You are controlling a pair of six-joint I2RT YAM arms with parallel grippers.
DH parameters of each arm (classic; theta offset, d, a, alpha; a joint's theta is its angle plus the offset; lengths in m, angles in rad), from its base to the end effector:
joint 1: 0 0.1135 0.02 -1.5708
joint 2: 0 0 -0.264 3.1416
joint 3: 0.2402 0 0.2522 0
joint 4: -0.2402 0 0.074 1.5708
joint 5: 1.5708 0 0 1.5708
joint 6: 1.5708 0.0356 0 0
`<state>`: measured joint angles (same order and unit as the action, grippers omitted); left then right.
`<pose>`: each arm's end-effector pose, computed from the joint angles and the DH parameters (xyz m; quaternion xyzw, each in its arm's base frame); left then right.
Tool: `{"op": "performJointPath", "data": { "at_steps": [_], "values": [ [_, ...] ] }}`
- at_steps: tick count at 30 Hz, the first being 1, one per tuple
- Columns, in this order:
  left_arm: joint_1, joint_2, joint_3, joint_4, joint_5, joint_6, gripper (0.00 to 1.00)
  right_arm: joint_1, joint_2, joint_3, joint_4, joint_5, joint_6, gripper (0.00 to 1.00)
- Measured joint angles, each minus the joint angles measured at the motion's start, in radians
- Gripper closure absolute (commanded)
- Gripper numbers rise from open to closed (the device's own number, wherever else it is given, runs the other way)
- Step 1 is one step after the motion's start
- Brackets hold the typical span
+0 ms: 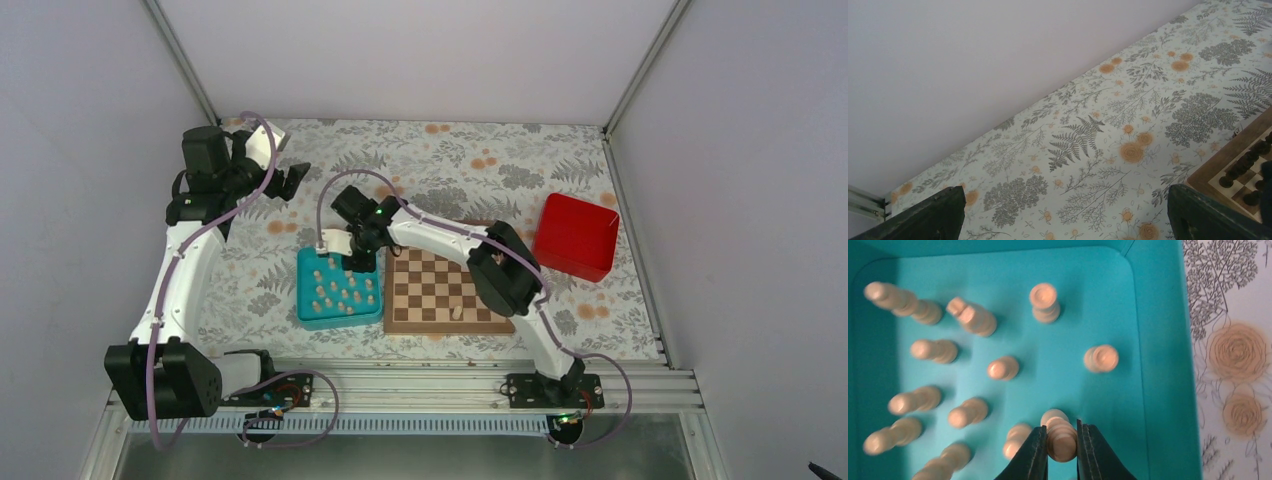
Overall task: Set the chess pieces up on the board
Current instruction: Pick up the chess piece from the storage box, then place the chess piece on the chessboard.
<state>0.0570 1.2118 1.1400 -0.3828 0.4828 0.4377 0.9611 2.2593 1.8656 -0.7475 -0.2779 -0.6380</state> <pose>0.2712 -0.0011 0.3566 0.2802 0.7848 -0.0707 0.5482 0.2680 0.4008 0.1804 -0.7144 0.6533 0.1675 0.1866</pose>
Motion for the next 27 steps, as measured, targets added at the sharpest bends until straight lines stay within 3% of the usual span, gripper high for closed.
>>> {"op": "performJointPath", "data": {
  "at_steps": [6,20,27],
  "values": [
    [0.003,-0.002,0.0,0.0,0.0,0.0,0.0,0.0,-0.158,-0.12,-0.005,0.004,0.011,0.96],
    [0.013,-0.009,0.0,0.002,-0.008,0.0,0.0,-0.023,-0.766,-0.582,0.026,0.085,0.053,0.96],
    [0.013,-0.008,0.0,0.007,-0.008,0.0,0.0,-0.054,-0.917,-0.826,0.041,0.108,0.056,0.96]
  ]
}}
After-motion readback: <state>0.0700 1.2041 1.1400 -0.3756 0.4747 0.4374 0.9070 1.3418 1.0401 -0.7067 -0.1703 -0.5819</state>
